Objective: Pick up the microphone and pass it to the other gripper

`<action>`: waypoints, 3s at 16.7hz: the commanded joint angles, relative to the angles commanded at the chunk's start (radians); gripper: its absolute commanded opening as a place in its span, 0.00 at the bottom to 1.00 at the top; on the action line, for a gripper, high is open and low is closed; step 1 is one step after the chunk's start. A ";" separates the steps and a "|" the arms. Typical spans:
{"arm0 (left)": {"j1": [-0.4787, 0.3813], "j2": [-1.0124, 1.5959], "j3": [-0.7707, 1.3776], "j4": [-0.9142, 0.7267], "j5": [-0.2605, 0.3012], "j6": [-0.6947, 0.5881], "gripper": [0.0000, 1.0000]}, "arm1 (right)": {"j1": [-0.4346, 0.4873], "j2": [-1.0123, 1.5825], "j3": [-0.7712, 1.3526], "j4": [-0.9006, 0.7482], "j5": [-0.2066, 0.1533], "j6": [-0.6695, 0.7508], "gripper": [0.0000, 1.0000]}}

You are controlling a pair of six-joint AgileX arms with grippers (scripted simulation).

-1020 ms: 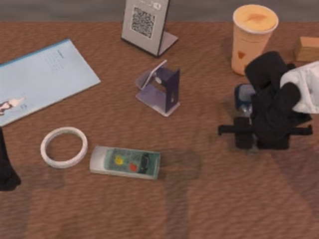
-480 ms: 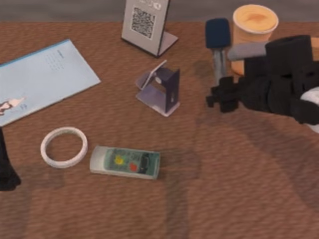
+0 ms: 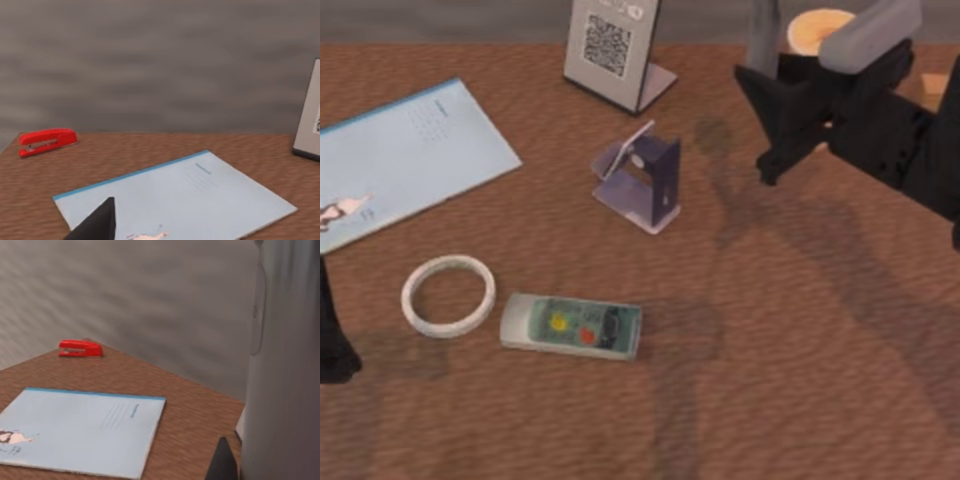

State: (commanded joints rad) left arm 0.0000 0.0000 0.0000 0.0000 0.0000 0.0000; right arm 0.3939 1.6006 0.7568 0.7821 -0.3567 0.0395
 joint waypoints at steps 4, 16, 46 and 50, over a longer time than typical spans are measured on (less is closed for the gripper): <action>0.000 0.000 0.000 0.000 0.000 0.000 1.00 | -0.002 -0.030 -0.018 0.057 -0.020 -0.022 0.00; 0.000 0.000 0.000 0.000 0.000 0.000 1.00 | 0.214 0.025 -0.017 0.145 0.185 -0.011 0.00; -0.352 1.031 0.609 0.404 0.481 0.021 1.00 | 0.234 0.028 -0.018 0.154 0.205 -0.010 0.00; -0.400 1.164 0.683 0.450 0.546 0.022 1.00 | 0.234 0.028 -0.018 0.154 0.205 -0.010 0.00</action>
State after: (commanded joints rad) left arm -0.3999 1.1645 0.6834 0.4497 0.5459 0.0219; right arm 0.6279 1.6283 0.7392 0.9360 -0.1517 0.0294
